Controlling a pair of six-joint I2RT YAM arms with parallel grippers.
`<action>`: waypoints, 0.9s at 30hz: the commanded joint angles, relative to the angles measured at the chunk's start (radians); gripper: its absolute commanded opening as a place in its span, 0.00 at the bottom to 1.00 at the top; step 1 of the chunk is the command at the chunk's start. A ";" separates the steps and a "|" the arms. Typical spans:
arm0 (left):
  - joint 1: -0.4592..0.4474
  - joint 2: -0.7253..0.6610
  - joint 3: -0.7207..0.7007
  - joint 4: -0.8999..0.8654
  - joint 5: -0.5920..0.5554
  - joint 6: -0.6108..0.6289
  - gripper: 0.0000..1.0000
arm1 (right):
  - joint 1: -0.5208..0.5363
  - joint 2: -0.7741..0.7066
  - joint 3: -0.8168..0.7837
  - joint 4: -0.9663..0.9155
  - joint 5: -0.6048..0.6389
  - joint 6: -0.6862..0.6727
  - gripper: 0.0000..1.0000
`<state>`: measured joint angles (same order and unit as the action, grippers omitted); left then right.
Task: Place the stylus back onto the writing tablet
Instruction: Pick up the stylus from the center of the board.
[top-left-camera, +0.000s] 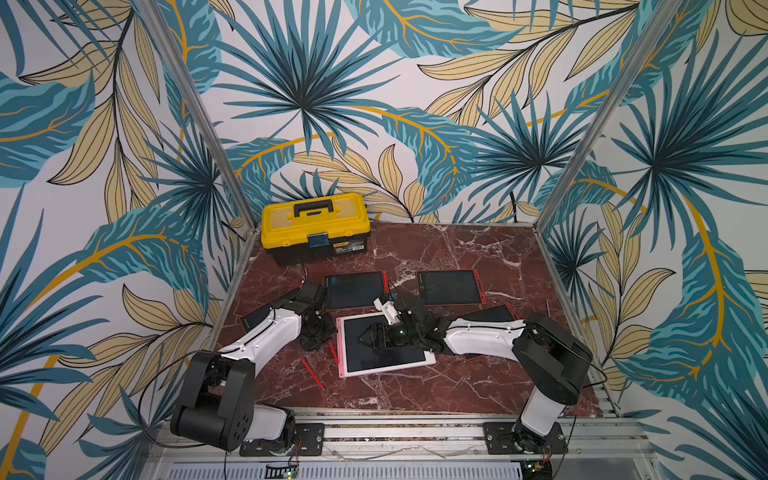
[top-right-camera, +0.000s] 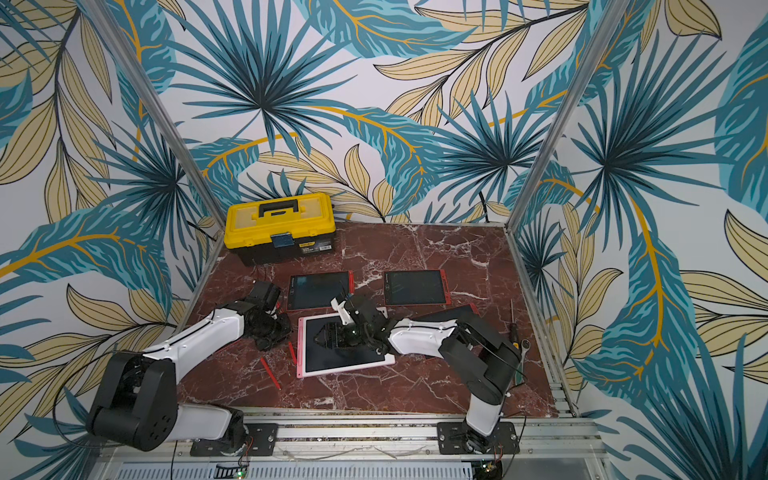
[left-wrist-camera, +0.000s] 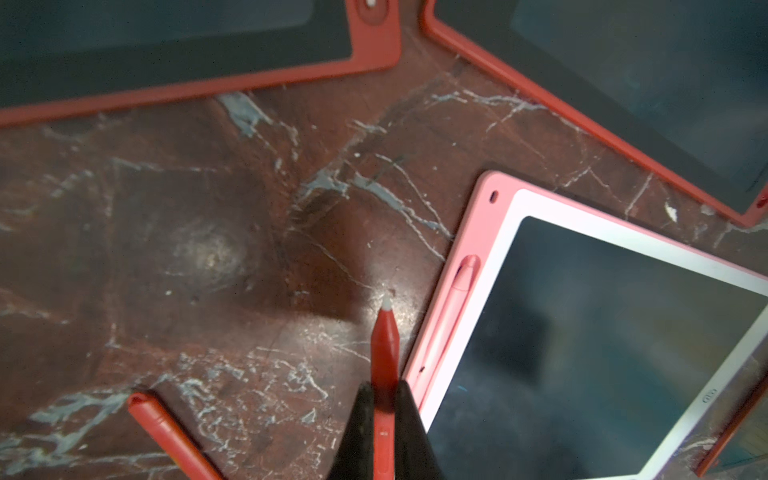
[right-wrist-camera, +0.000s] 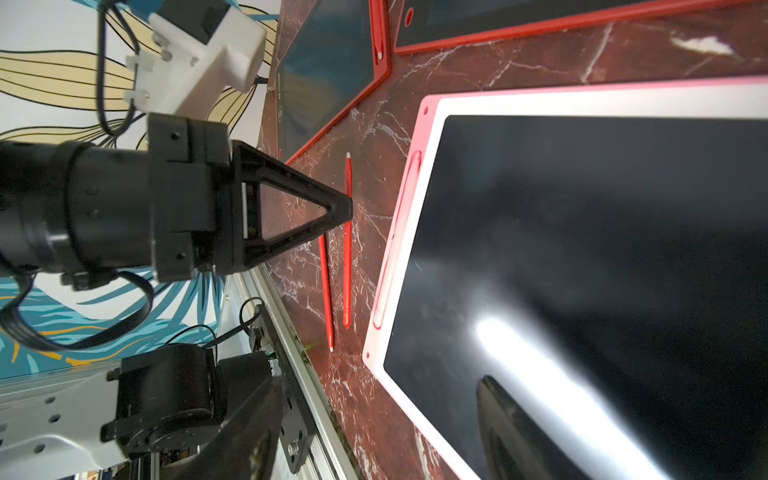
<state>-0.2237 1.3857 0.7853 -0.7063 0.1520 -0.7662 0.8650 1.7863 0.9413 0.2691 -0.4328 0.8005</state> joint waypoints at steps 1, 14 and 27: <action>0.015 -0.022 0.035 -0.001 0.031 0.009 0.09 | 0.008 0.036 0.031 0.067 -0.032 0.019 0.70; 0.015 -0.001 0.060 0.009 0.061 -0.012 0.09 | 0.025 0.155 0.087 0.157 -0.081 0.063 0.63; 0.017 0.007 0.068 0.033 0.085 -0.027 0.09 | 0.039 0.217 0.138 0.158 -0.101 0.069 0.53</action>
<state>-0.2176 1.3872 0.8097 -0.6914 0.2283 -0.7856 0.8959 1.9736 1.0580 0.4076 -0.5201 0.8650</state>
